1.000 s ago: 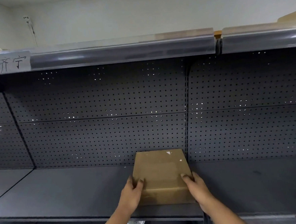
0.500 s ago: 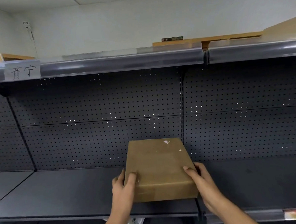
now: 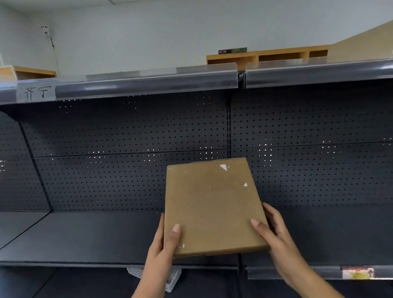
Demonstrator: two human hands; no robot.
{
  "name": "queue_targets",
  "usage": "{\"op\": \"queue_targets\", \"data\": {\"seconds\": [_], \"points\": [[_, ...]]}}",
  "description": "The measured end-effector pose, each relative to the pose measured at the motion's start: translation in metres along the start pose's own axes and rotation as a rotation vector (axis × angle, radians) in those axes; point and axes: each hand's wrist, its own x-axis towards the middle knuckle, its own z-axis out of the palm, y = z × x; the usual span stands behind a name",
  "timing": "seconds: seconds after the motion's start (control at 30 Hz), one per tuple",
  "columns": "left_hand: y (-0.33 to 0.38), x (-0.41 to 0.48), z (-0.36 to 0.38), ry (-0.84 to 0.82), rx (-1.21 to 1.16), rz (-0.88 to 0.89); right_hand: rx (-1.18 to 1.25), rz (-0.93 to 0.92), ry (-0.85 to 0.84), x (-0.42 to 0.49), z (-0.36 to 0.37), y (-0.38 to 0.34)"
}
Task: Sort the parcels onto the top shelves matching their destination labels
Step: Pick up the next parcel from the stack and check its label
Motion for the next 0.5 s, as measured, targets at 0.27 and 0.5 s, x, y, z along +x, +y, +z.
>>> {"op": "queue_targets", "data": {"seconds": [0.27,0.5], "points": [[0.01,-0.027,0.016,-0.013,0.084,0.048,0.041,-0.004,-0.007,-0.016,-0.019,-0.015],[-0.002,-0.054,0.051,0.296,0.552,0.382,-0.041,-0.215,0.118,-0.043,-0.006,-0.032]]}}
